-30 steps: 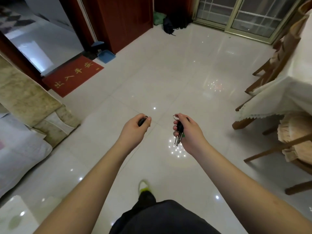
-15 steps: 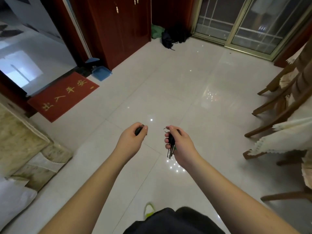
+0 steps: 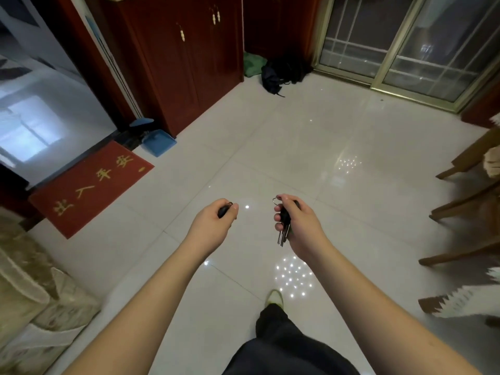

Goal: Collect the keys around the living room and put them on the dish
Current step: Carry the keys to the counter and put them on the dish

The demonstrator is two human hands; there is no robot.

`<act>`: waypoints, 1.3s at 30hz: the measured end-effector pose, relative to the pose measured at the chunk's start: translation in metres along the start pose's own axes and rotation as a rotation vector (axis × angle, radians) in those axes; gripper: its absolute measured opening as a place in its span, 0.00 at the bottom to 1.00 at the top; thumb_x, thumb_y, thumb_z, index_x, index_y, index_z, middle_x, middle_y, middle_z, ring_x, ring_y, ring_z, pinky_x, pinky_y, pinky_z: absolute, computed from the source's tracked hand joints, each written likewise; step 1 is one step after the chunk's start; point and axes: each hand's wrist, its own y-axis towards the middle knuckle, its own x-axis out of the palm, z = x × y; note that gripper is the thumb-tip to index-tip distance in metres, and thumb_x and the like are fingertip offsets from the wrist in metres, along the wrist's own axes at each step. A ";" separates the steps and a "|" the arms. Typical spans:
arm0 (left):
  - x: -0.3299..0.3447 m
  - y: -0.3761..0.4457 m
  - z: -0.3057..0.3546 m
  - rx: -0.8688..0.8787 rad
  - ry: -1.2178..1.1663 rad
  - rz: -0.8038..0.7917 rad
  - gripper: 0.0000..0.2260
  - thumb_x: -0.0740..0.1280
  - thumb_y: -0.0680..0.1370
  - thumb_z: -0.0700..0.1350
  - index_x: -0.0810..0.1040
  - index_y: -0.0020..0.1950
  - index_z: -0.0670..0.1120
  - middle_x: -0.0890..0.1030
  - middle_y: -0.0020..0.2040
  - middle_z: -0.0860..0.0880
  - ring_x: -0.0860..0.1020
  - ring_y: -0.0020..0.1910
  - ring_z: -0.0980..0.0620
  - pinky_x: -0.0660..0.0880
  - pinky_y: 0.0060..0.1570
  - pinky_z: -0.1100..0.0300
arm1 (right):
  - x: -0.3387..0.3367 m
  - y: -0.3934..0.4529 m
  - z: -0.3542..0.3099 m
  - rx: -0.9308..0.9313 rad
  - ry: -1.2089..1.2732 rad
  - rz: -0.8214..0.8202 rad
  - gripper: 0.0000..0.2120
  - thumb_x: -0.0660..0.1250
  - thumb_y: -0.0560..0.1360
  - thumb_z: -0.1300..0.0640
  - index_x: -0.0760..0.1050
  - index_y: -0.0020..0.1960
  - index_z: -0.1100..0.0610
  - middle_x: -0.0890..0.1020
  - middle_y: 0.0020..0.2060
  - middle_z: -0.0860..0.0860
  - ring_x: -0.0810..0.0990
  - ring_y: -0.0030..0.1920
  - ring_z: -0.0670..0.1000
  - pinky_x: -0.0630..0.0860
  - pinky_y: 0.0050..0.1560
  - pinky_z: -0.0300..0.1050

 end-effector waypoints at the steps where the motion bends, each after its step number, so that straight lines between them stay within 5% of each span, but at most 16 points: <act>1: -0.001 0.023 0.006 -0.024 0.007 0.006 0.14 0.61 0.78 0.55 0.71 0.35 0.51 0.68 0.24 0.57 0.63 0.23 0.58 0.62 0.25 0.65 | 0.002 0.022 -0.009 0.015 -0.004 0.002 0.06 0.64 0.79 0.57 0.79 0.50 0.59 0.77 0.35 0.53 0.74 0.30 0.49 0.69 0.27 0.40; 10: -0.036 0.179 0.060 0.038 -0.066 0.057 0.14 0.60 0.78 0.58 0.72 0.38 0.51 0.67 0.27 0.56 0.64 0.26 0.57 0.63 0.27 0.63 | 0.053 0.181 -0.090 0.054 -0.032 -0.120 0.08 0.64 0.79 0.56 0.78 0.52 0.60 0.77 0.35 0.52 0.74 0.30 0.49 0.69 0.27 0.40; 27: -0.186 0.476 0.037 0.026 0.036 0.139 0.16 0.65 0.77 0.57 0.74 0.41 0.45 0.70 0.30 0.52 0.68 0.24 0.62 0.64 0.24 0.72 | 0.252 0.454 -0.140 0.064 -0.109 -0.196 0.07 0.64 0.79 0.57 0.78 0.50 0.60 0.78 0.34 0.52 0.74 0.30 0.49 0.68 0.27 0.40; 33: -0.230 0.570 0.055 0.049 0.086 0.157 0.16 0.64 0.77 0.59 0.74 0.42 0.46 0.71 0.31 0.52 0.67 0.25 0.62 0.65 0.29 0.64 | 0.303 0.524 -0.168 0.065 -0.091 -0.200 0.07 0.63 0.80 0.58 0.77 0.50 0.61 0.77 0.33 0.52 0.73 0.30 0.49 0.67 0.27 0.39; 39: -0.234 0.662 0.052 -0.025 0.092 0.093 0.18 0.62 0.78 0.58 0.75 0.44 0.43 0.71 0.31 0.52 0.68 0.24 0.62 0.64 0.23 0.71 | 0.340 0.623 -0.186 0.075 -0.084 -0.213 0.08 0.62 0.81 0.58 0.77 0.51 0.62 0.77 0.34 0.53 0.73 0.29 0.49 0.68 0.26 0.39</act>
